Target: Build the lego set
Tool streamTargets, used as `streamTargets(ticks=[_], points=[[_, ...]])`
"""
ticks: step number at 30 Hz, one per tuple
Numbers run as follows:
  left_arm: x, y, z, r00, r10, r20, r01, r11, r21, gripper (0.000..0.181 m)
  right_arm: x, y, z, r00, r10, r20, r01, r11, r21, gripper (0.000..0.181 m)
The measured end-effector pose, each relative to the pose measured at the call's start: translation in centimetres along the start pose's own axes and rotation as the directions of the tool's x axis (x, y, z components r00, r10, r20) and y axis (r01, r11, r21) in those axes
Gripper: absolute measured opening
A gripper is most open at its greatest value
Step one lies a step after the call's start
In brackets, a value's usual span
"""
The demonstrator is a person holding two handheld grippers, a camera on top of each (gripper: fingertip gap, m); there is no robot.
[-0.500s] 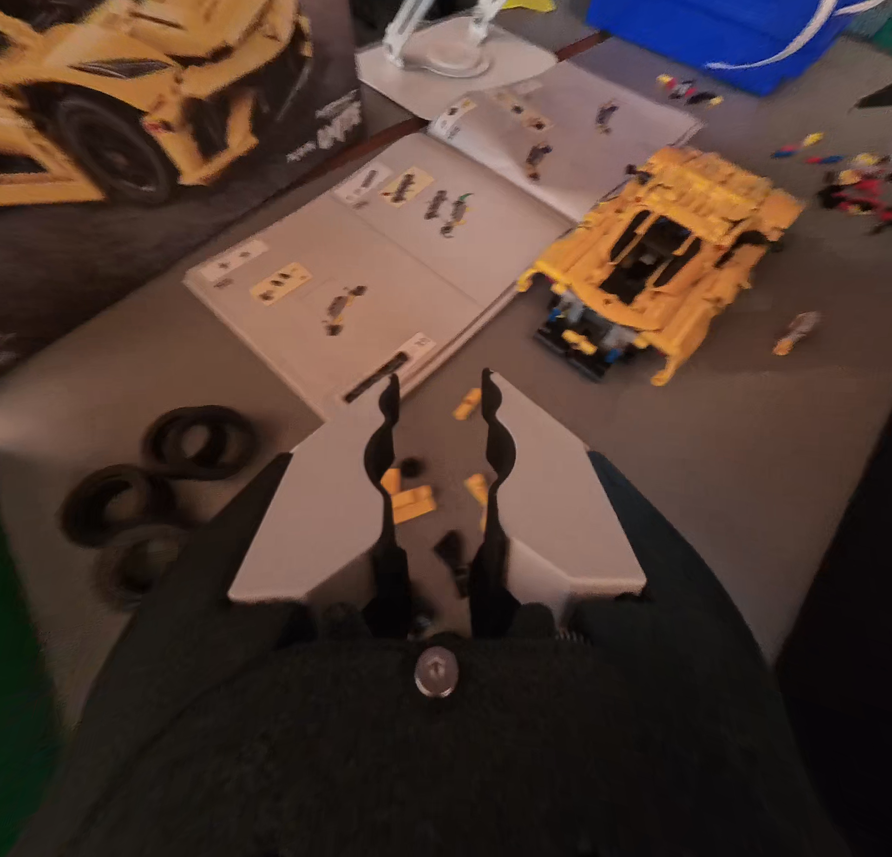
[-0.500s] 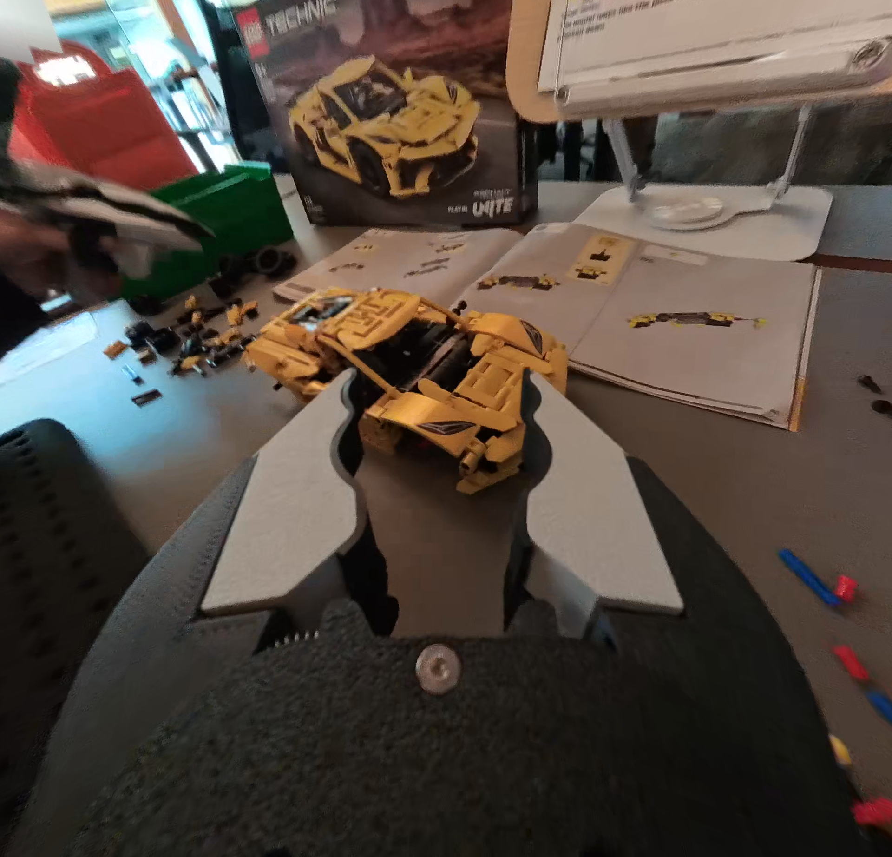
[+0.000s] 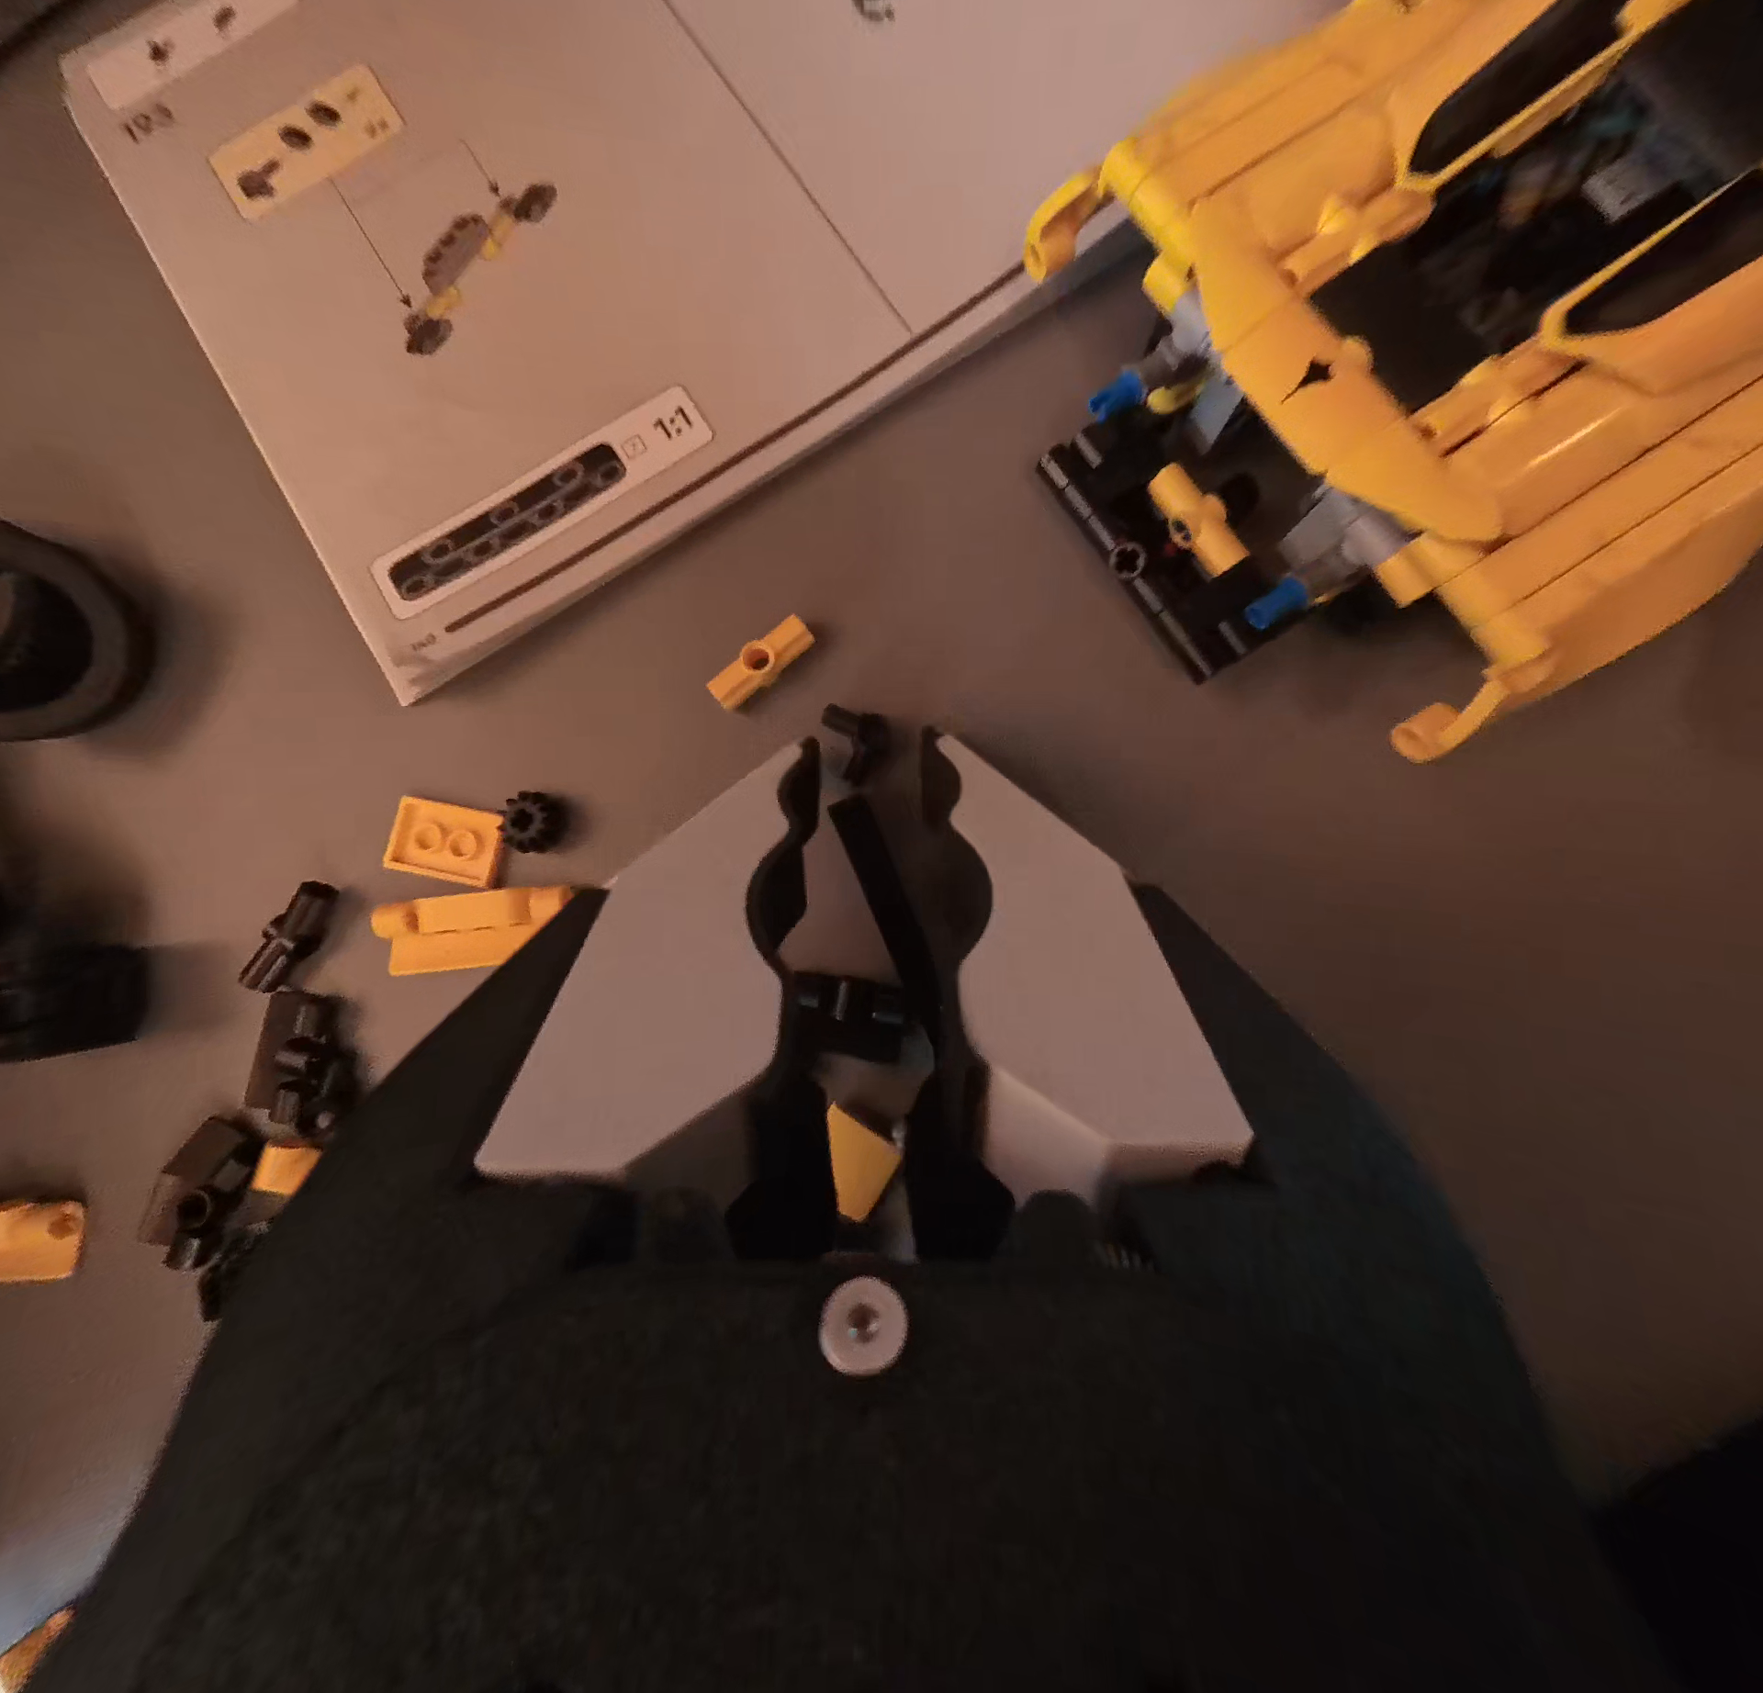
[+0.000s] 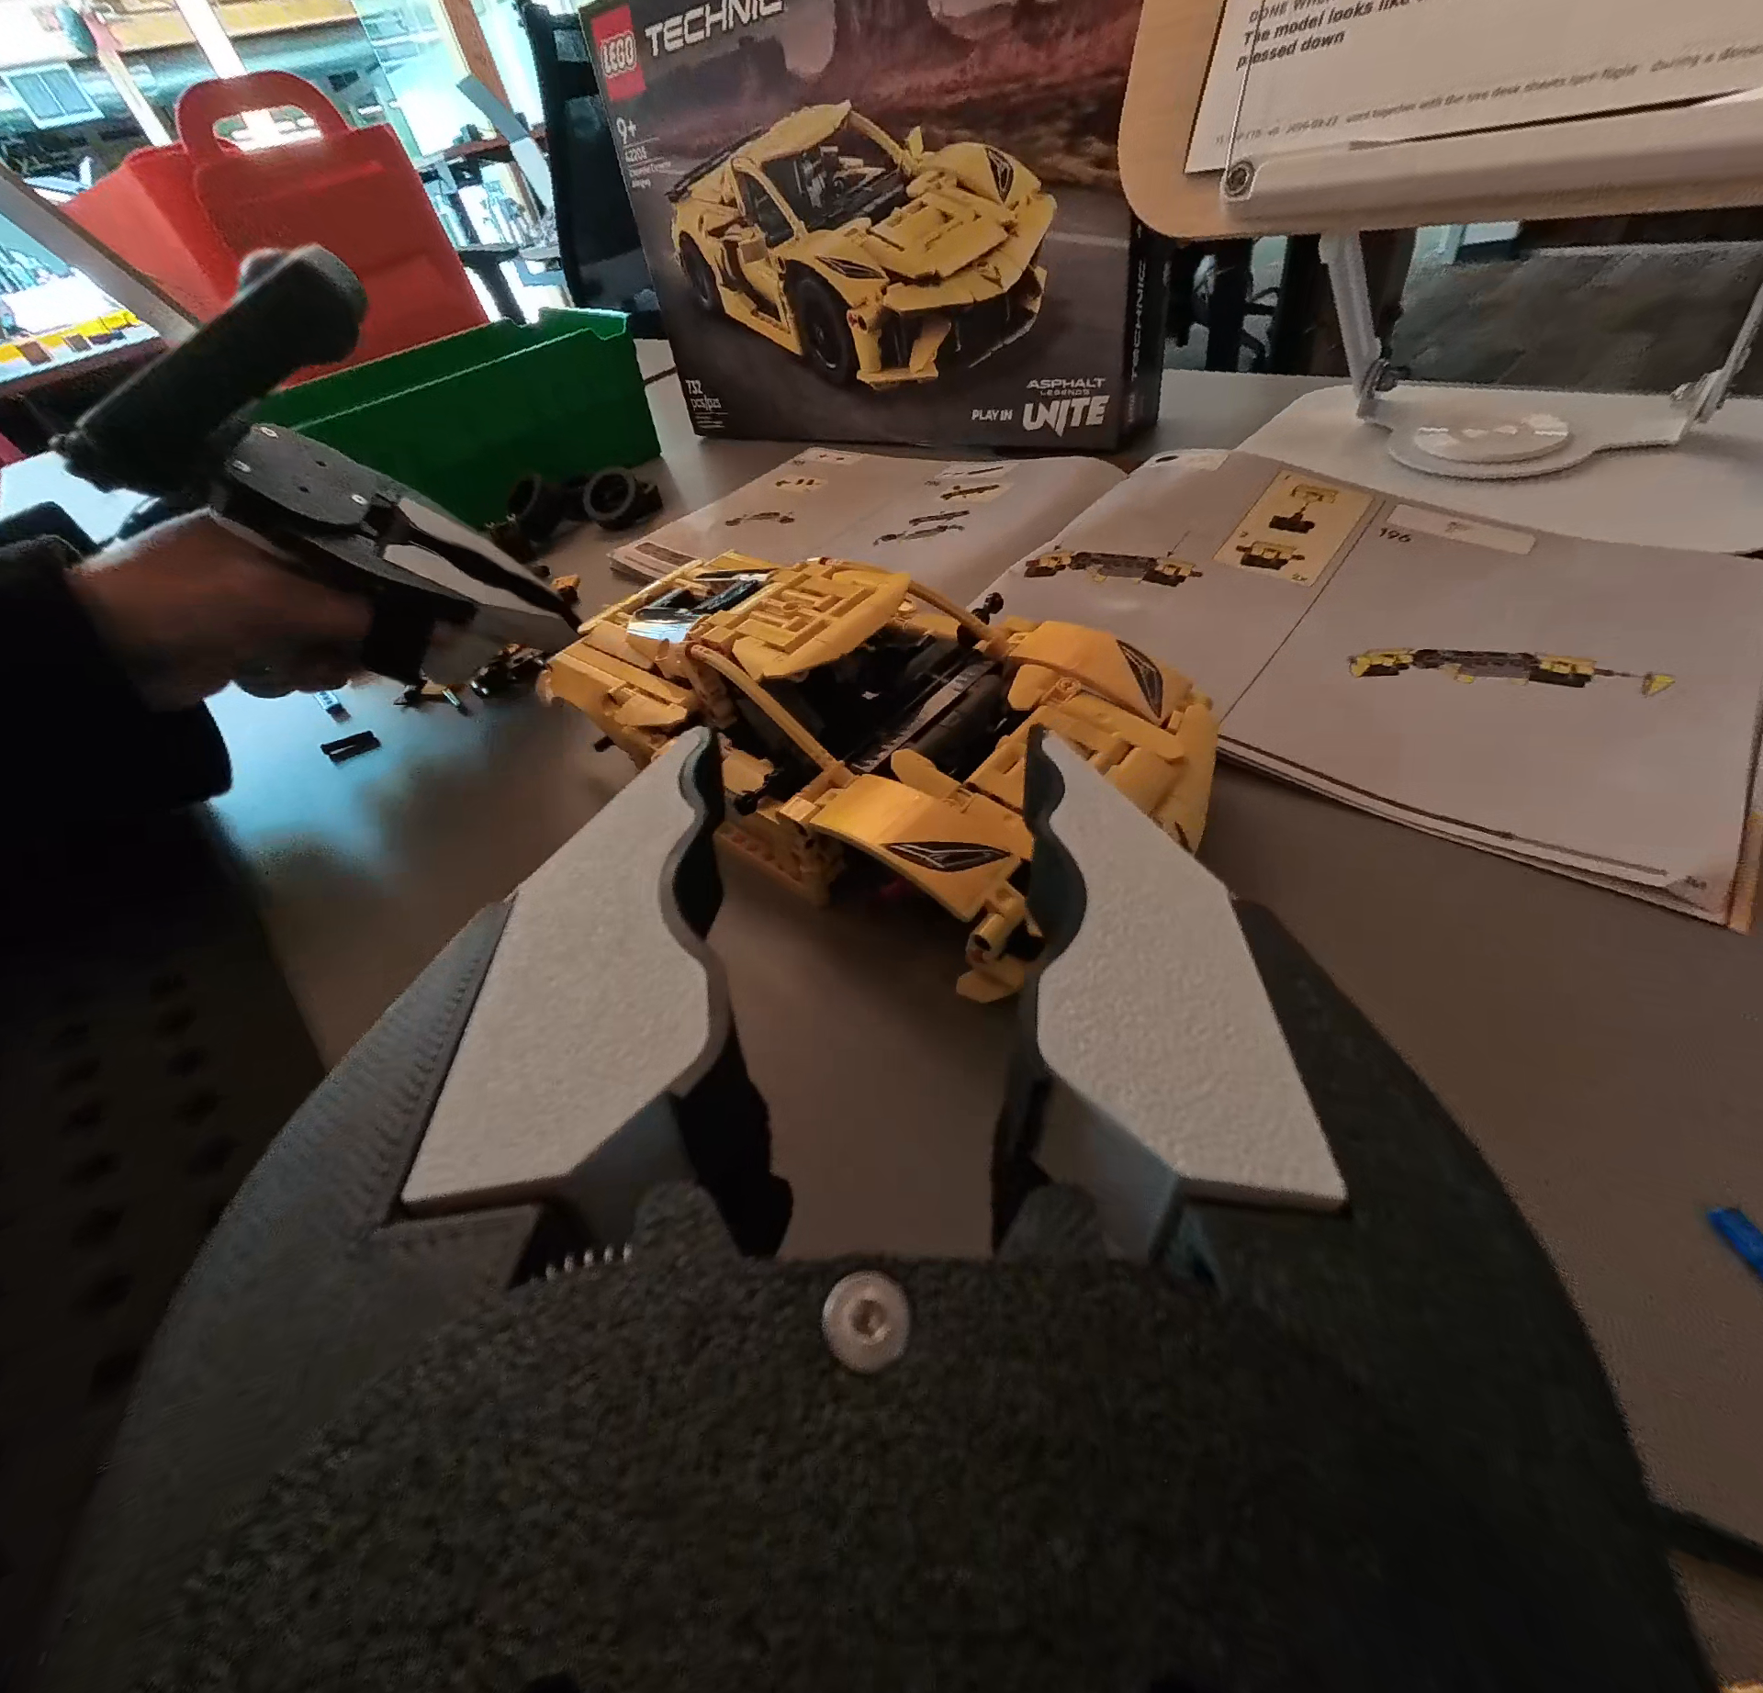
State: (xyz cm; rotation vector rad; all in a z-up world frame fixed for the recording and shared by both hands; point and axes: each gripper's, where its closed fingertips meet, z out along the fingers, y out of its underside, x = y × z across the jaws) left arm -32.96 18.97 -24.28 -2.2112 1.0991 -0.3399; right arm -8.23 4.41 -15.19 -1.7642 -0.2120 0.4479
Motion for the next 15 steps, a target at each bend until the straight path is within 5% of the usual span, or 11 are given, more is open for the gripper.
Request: streamTargets(ticks=[7,13,15], points=[[1.3,-0.8,-0.1,0.998,0.038,-0.044,-0.037,0.999,0.030,0.008,0.1,-0.1,-0.1,1.000,0.004,0.002,-0.004,1.000,0.007,0.059],[13.6,-0.2,-4.9,0.836,0.311,-0.453,-0.266,0.950,0.162,0.007,0.0,-0.1,0.0,1.000,-0.006,0.004,0.006,1.000,0.008,0.059],[14.9,0.8,-4.9,0.835,0.381,-0.397,-0.357,0.924,0.136,0.007,-0.2,0.0,0.1,1.000,-0.005,0.012,0.005,1.000,0.005,0.058]])
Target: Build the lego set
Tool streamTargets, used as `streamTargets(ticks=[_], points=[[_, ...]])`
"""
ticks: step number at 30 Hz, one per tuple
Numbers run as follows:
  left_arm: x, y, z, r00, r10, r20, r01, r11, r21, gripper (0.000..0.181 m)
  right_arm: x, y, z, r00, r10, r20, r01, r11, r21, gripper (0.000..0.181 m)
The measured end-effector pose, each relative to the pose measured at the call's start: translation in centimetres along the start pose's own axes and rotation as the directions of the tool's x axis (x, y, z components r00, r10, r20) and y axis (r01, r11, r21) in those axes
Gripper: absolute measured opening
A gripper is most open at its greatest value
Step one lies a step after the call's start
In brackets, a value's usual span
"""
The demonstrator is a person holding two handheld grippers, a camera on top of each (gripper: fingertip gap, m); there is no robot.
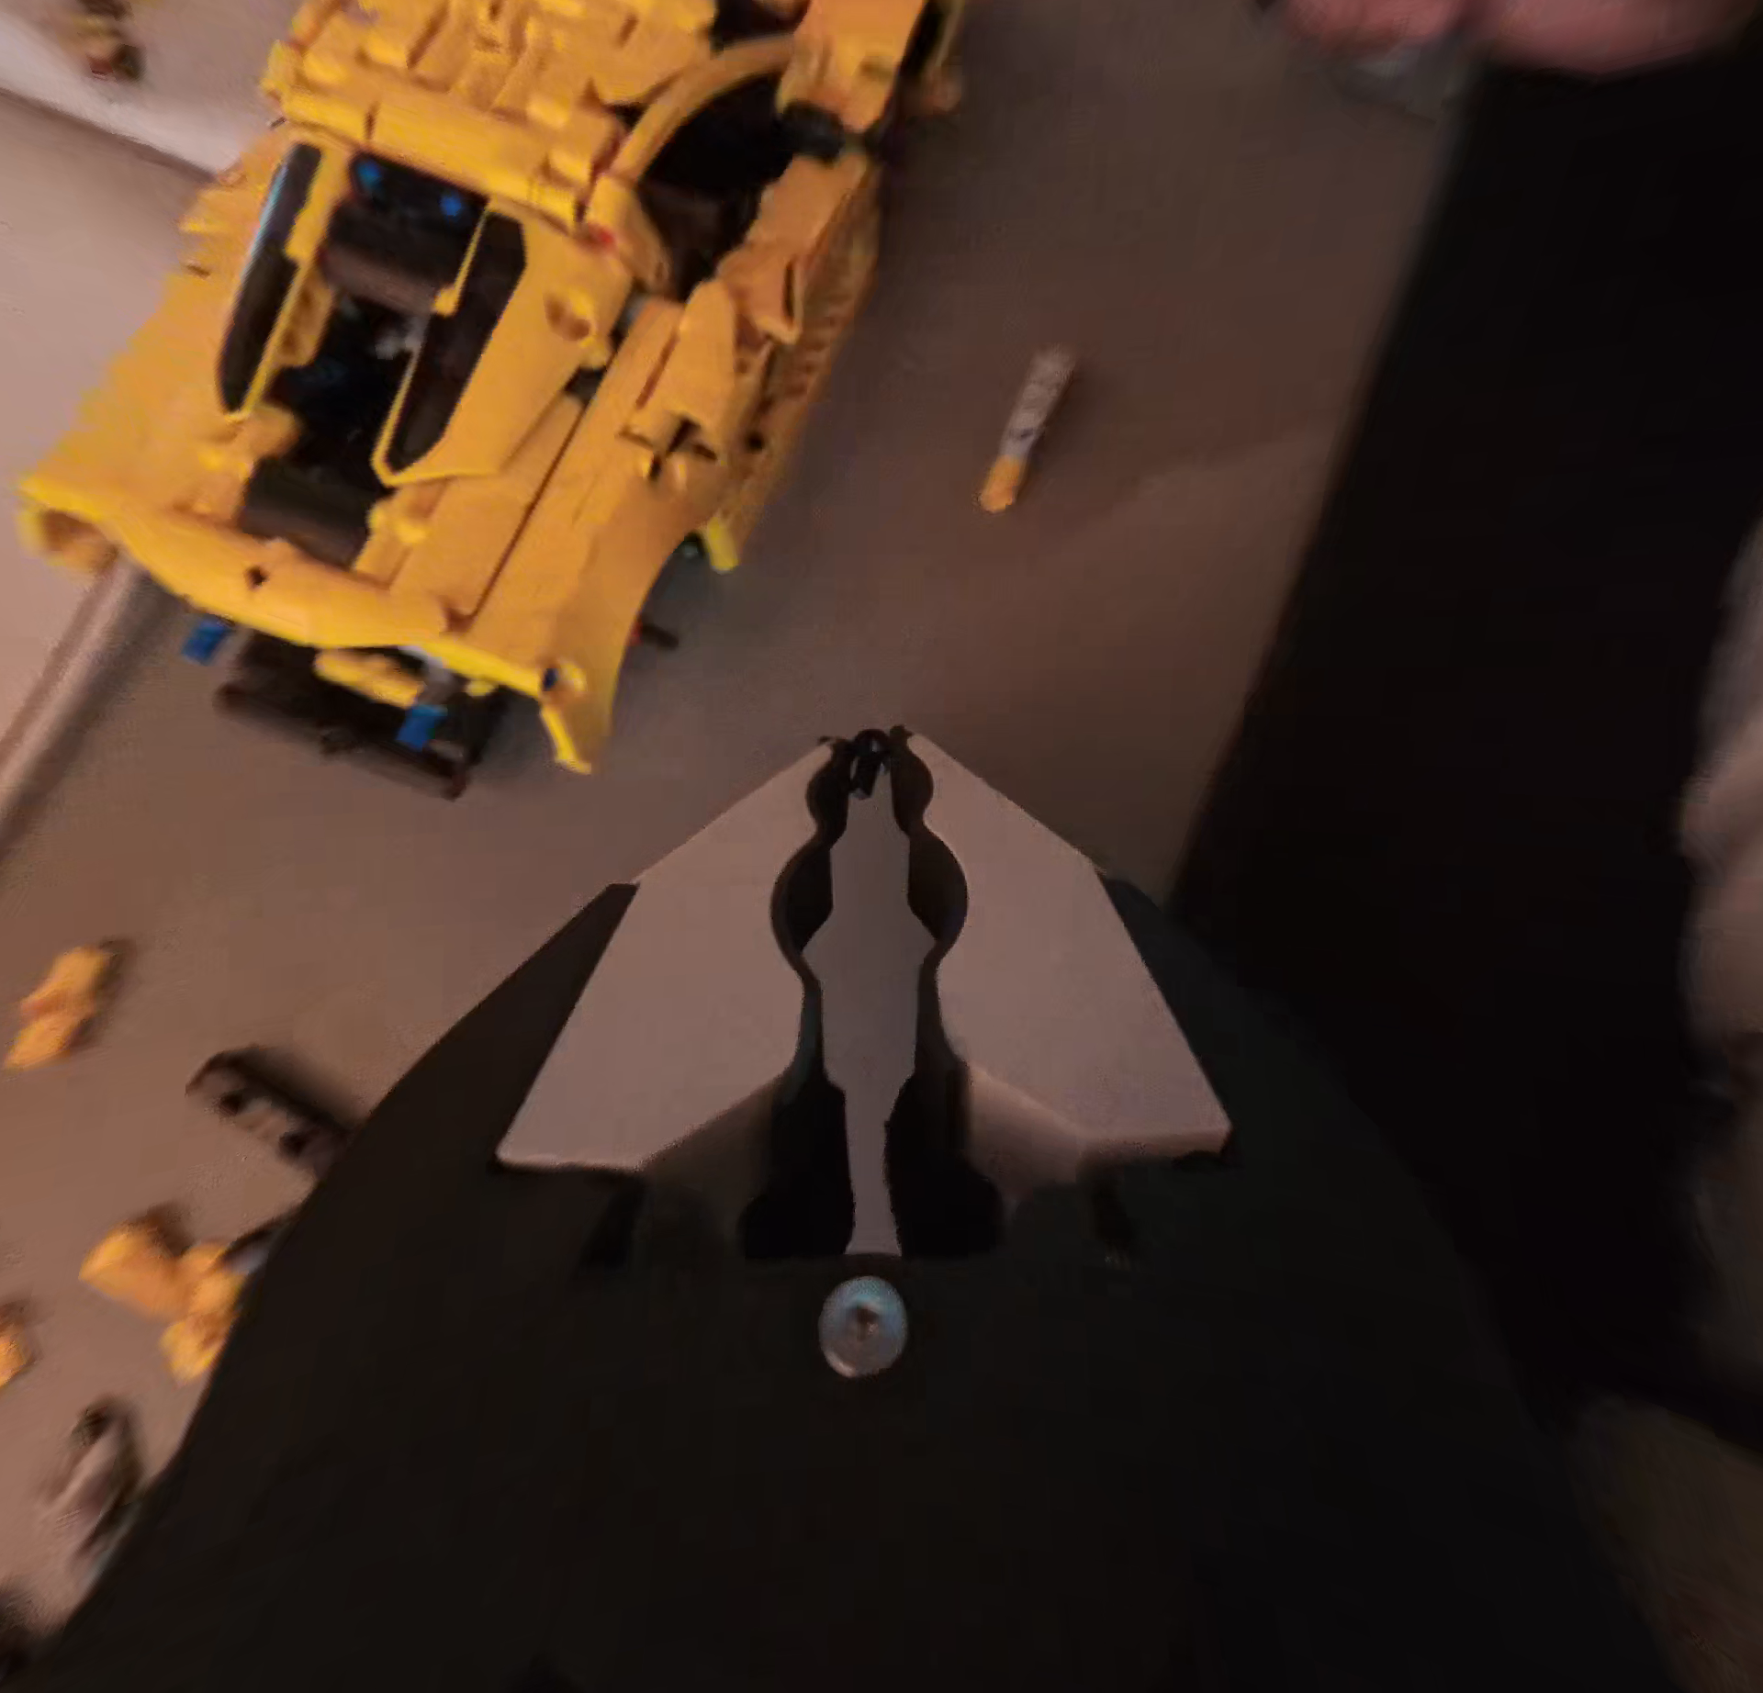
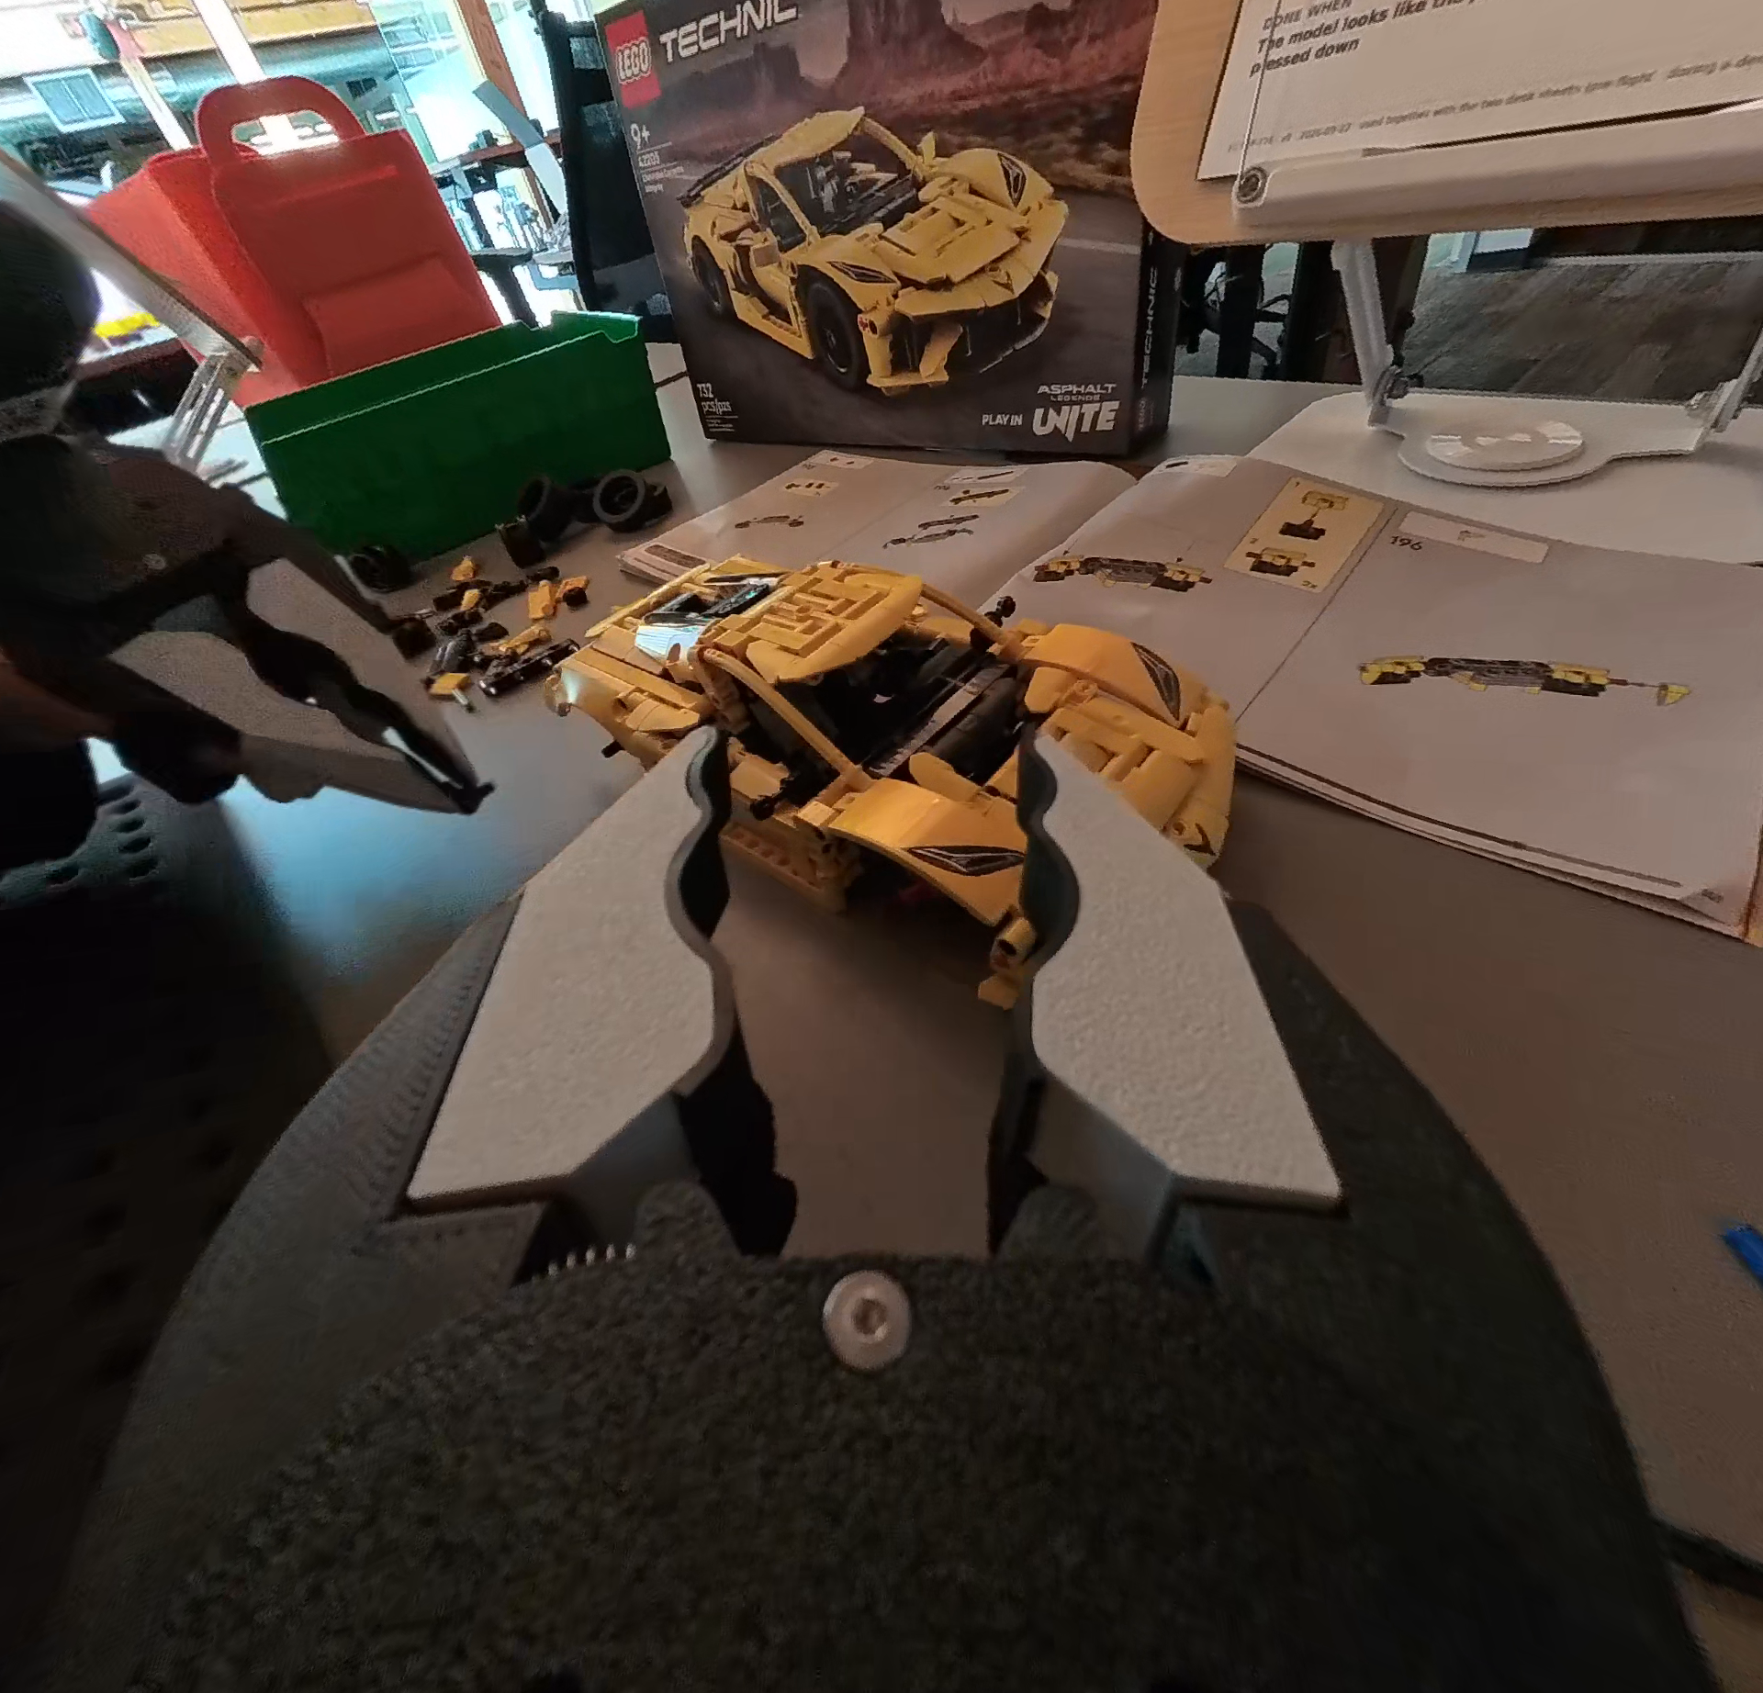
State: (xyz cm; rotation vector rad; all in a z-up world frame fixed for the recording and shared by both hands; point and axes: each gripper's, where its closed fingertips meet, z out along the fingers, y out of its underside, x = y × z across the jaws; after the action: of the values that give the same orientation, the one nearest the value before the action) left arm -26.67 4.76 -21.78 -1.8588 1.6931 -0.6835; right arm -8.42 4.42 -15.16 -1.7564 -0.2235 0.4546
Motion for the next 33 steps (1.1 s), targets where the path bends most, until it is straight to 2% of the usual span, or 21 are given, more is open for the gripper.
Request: streamTargets(ticks=[1,5,7,10,16,19,22,24,27,30,33], points=[[0.2,0.0,0.1,0.999,0.020,0.036,-0.020,1.000,-0.013,0.008,-0.1,0.1,0.0,1.000,-0.001,0.003,0.001,1.000,-0.004,0.058],[3.6,-1.8,1.1,0.995,-0.026,-0.100,0.032,0.997,0.064,0.007,-0.2,0.1,0.1,1.000,-0.008,0.001,0.008,1.000,-0.005,0.058],[4.5,-1.7,2.1,0.990,-0.015,-0.138,0.022,0.999,0.049,0.007,-0.3,0.2,0.1,1.000,-0.008,0.006,0.009,1.000,-0.010,0.058],[4.9,-0.8,3.5,0.990,0.023,-0.142,-0.026,1.000,-0.018,0.007,-0.3,0.2,0.1,1.000,-0.013,0.006,0.013,1.000,-0.013,0.057],[5.2,-0.5,3.9,0.988,0.031,-0.150,-0.035,0.999,-0.025,0.010,-0.1,0.2,0.1,1.000,-0.003,-0.001,0.003,1.000,-0.010,0.056],[3.7,-0.4,1.4,0.989,-0.062,-0.131,0.067,0.997,0.038,0.022,-0.1,0.3,0.1,1.000,0.004,0.001,-0.004,1.000,-0.011,0.056],[0.0,0.2,-3.4,0.985,-0.170,-0.026,0.172,0.968,0.183,0.028,-0.1,0.3,0.2,1.000,0.011,0.006,-0.011,1.000,-0.012,0.056],[-2.4,1.7,-6.9,0.974,-0.209,0.086,0.180,0.948,0.263,0.027,-0.1,0.4,0.2,1.000,0.018,0.012,-0.017,1.000,-0.015,0.056],[-5.5,5.5,-11.2,0.927,-0.273,0.255,0.192,0.933,0.304,0.021,0.0,0.4,0.2,1.000,0.023,0.014,-0.023,1.000,-0.011,0.055],[-7.2,9.1,-12.9,0.887,-0.317,0.335,0.236,0.936,0.260,0.021,0.0,0.3,0.2,1.000,0.022,0.015,-0.022,1.000,-0.008,0.055],[-8.1,11.6,-12.4,0.862,-0.333,0.383,0.300,0.943,0.145,0.022,-0.1,0.4,0.3,1.000,0.015,0.012,-0.015,1.000,-0.014,0.055]])
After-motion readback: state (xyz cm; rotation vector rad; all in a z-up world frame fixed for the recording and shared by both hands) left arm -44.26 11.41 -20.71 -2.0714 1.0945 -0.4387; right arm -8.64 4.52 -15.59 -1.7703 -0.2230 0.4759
